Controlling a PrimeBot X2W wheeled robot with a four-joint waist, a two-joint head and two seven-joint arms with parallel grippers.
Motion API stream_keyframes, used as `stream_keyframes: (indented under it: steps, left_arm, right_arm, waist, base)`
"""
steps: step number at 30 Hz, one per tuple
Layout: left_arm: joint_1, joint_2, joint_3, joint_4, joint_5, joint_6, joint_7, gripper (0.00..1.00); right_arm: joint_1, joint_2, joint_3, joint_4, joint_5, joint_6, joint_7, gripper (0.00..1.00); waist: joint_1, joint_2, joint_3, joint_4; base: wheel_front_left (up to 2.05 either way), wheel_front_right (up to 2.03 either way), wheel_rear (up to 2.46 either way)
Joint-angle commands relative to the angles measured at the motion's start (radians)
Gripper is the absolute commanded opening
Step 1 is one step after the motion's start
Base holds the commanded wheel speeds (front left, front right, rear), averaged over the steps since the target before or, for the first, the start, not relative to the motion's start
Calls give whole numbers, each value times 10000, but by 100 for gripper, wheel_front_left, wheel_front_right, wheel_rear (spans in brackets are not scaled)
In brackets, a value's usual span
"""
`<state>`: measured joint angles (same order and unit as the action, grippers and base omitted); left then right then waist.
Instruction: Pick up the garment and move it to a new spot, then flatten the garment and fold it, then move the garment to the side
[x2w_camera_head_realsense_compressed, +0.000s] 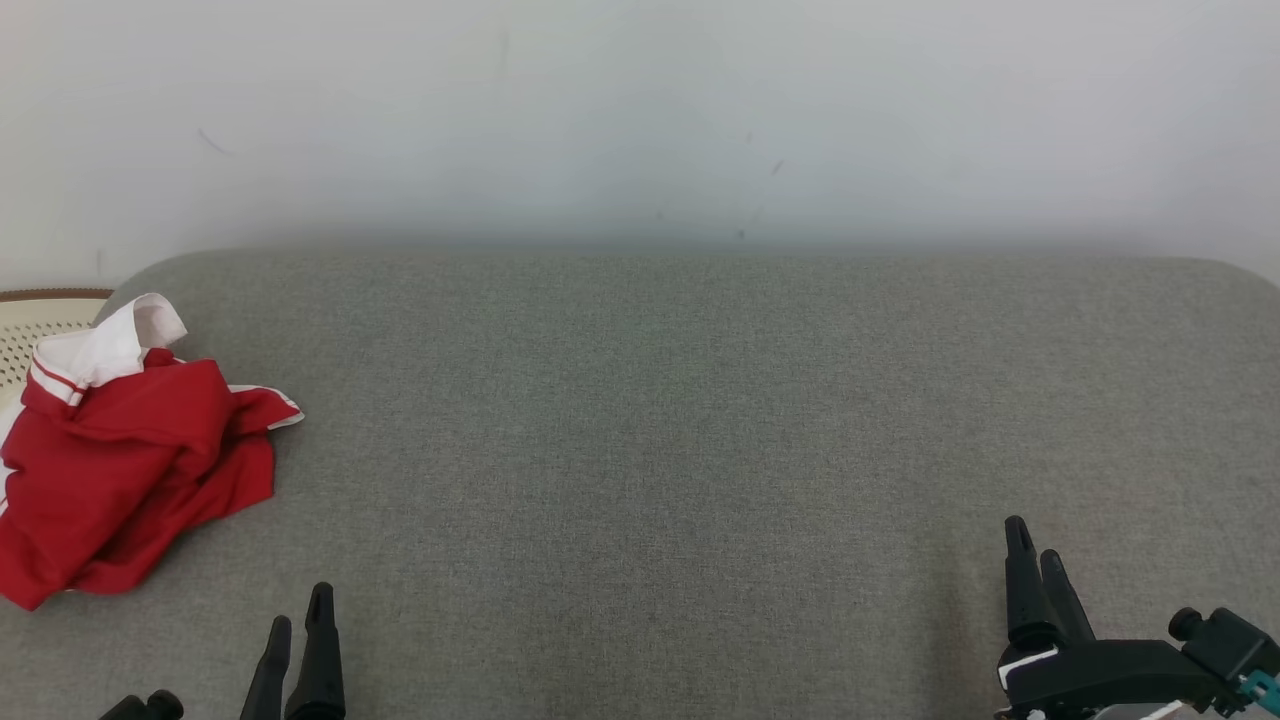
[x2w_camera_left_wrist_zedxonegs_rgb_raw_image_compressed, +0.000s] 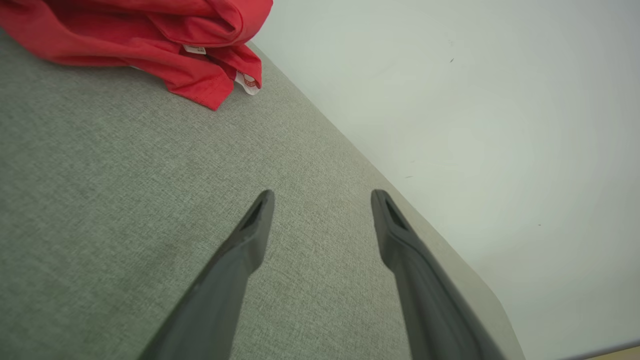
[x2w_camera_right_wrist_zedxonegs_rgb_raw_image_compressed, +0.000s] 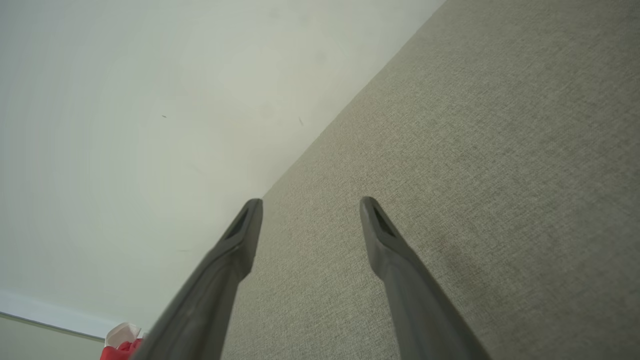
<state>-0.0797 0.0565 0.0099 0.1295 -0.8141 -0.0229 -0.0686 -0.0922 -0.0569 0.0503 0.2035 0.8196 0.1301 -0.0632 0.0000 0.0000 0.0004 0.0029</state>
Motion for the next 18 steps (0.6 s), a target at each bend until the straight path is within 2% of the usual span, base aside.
stream_keyframes:
  steps: [1, 9, 18]
  left_arm:
    - [57, 91, -41, -148, 272, 54, -93, 100]
    - [75, 228, -229, -155, 1494, 498, -349, 100]
    - [126, 378, -423, -218, 2518, 790, -610, 100]
  right_arm:
    - [-125, -69, 64, -167, -357, 4, -94, 100]
    - [-112, -34, 121, -183, -1931, 5, -353, 100]
    - [-80, 19, 214, -159, -3273, 5, -628, 100]
  waist:
    - [0, 0, 1, -2]
    - [0, 0, 6, -1]
    - [0, 0, -8, -11]
  base:
    - [0, 0, 0]
    - [0, 0, 0]
    - [0, 0, 0]
